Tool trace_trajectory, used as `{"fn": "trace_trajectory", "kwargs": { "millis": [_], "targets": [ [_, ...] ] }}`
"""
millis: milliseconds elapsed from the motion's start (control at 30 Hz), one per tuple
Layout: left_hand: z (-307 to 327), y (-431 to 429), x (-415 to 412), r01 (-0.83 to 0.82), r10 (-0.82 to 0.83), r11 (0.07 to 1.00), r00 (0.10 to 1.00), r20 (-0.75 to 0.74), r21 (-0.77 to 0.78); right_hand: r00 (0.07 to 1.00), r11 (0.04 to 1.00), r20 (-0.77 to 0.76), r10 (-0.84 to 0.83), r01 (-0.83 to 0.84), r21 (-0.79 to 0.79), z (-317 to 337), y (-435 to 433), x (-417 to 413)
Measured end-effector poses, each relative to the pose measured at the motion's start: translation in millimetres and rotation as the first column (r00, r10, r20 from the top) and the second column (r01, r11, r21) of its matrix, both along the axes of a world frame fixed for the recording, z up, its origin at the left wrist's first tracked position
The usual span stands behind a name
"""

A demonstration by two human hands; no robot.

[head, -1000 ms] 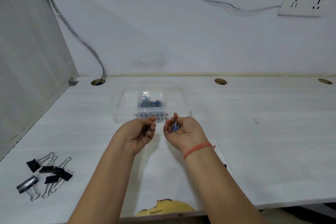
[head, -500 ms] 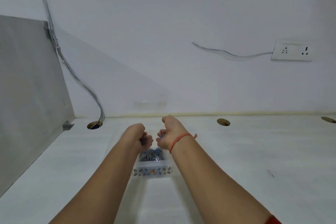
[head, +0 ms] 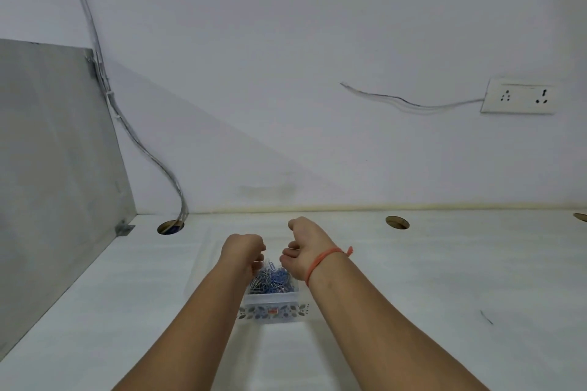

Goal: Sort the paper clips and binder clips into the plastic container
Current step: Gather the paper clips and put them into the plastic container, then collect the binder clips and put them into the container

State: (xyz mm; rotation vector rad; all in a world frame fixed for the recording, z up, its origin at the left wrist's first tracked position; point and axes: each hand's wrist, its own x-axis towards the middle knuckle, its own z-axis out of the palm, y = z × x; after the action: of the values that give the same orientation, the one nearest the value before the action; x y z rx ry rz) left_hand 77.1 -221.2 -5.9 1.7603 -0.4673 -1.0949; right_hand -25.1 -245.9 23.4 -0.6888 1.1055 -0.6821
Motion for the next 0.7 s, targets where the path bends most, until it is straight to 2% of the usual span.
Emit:
{"fn": "trace_trajectory", "kwargs": {
  "millis": [267, 367, 433, 500, 533, 567, 600, 633, 667, 700],
  "targets": [
    [13.1, 48.7, -35.5, -0.117, 0.108, 0.975, 0.993, -0.056, -0.188, 0.987, 0.995, 0.130, -0.095, 0.100, -0.031, 8.6, 42.6, -29.3],
    [19.4, 85.1, -62.2, -0.077, 0.072, 0.963, 0.997, -0.030, -0.258, 0.989, 0.989, 0.140, -0.042, 0.061, -0.136, 9.3, 69.5, -55.9],
    [14.4, 114.8, -83.1, 0.010, -0.002, 0.963, 1.000, 0.028, -0.270, 1.000, 0.957, 0.018, 0.019, -0.013, -0.289, 2.8, 87.5, -84.8],
    [1.0, 137.5, -98.5, 0.143, -0.125, 0.965, 0.988, 0.094, -0.221, 0.960, 0.867, -0.260, 0.102, -0.214, -0.450, -6.0, 101.9, -120.8],
    [-7.6, 144.7, -103.5, 0.218, -0.193, 0.960, 0.970, 0.149, -0.175, 0.882, 0.802, -0.450, 0.138, -0.366, -0.472, -9.6, 107.9, -138.2],
    [-17.9, 150.7, -110.9, 0.293, -0.264, 0.950, 0.940, 0.216, -0.111, 0.750, 0.739, -0.644, 0.154, -0.520, -0.429, -12.5, 116.0, -156.2],
    [-28.6, 156.5, -120.0, 0.366, -0.341, 0.930, 0.892, 0.298, -0.032, 0.576, 0.682, -0.802, 0.159, -0.651, -0.332, -15.0, 126.1, -172.5],
    [-37.6, 160.1, -127.7, 0.434, -0.420, 0.899, 0.816, 0.398, 0.059, 0.401, 0.632, -0.902, 0.161, -0.743, -0.217, -17.6, 134.3, -184.1],
    [-46.3, 163.2, -137.3, 0.496, -0.503, 0.853, 0.704, 0.501, 0.160, 0.263, 0.601, -0.950, 0.166, -0.791, -0.114, -21.4, 142.5, -193.8],
    [-52.3, 165.6, -147.4, 0.545, -0.577, 0.799, 0.575, 0.580, 0.254, 0.174, 0.585, -0.968, 0.179, -0.810, -0.038, -26.4, 149.6, -199.6]
  ]
}}
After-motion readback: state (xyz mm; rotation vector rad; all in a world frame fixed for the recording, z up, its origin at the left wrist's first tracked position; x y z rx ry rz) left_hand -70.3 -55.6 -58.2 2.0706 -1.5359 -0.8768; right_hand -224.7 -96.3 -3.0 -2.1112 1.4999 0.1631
